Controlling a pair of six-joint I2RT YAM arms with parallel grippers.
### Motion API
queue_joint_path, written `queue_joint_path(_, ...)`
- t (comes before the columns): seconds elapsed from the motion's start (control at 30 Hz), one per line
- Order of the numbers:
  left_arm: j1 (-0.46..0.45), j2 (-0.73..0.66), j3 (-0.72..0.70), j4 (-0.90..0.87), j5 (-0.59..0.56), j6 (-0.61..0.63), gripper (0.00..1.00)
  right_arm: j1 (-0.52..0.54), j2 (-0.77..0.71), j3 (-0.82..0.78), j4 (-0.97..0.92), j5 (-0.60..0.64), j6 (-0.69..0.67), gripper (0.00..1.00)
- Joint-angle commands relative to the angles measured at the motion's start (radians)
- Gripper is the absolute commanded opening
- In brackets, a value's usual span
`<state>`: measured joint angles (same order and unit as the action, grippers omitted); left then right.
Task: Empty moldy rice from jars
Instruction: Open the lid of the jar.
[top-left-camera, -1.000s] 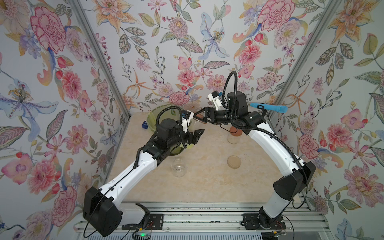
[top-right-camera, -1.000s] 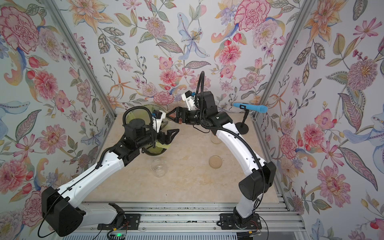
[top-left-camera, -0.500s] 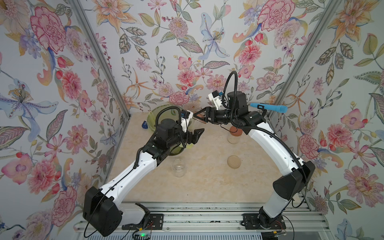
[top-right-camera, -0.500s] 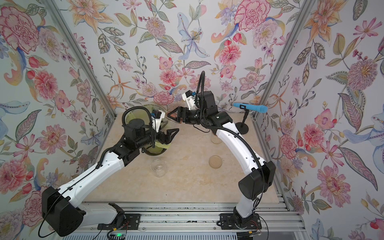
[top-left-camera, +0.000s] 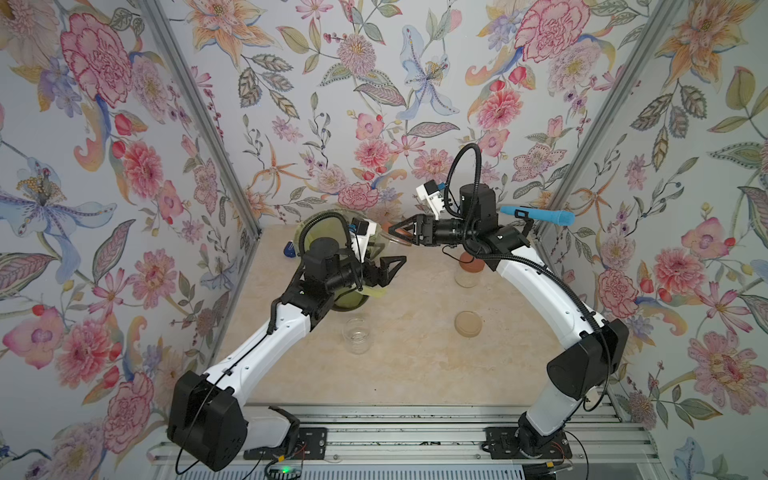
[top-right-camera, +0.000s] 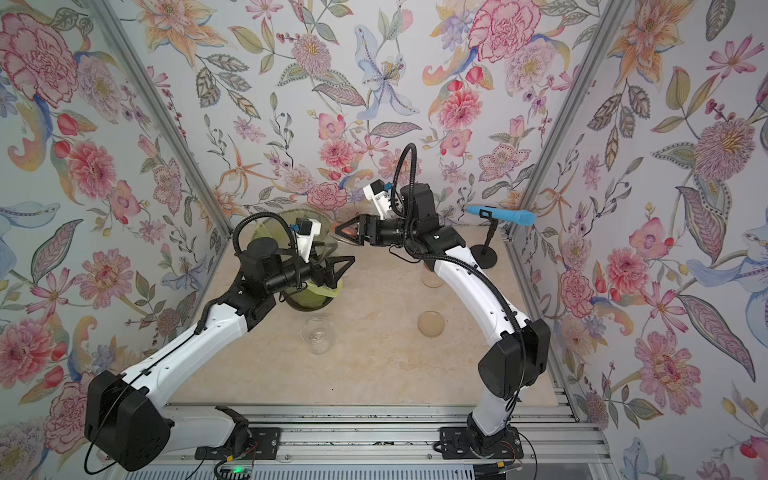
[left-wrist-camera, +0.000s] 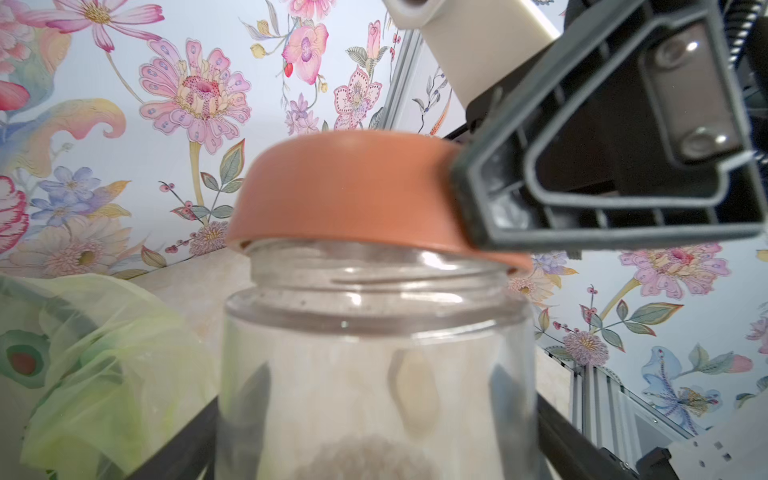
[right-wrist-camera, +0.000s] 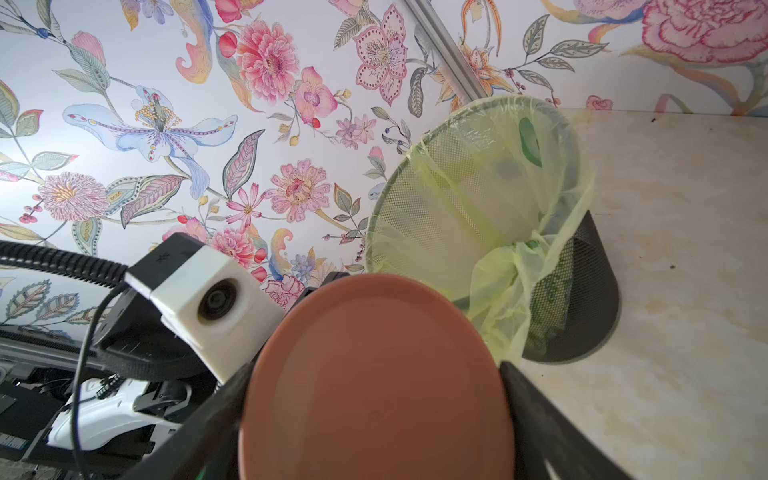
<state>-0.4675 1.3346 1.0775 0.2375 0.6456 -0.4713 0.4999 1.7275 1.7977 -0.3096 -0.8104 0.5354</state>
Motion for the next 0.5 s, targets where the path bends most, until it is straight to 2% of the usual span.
queue_joint_path(0.0, 0.012, -0.012, 0.002, 0.146, 0.147, -0.055, 0.00, -0.032, -0.015, -0.008, 0.092, 0.000, -0.027, 0.58)
queue_joint_path(0.47, 0.017, -0.027, -0.011, 0.080, 0.133, -0.010, 0.00, -0.079, 0.021, 0.057, 0.056, 0.011, -0.054, 0.58)
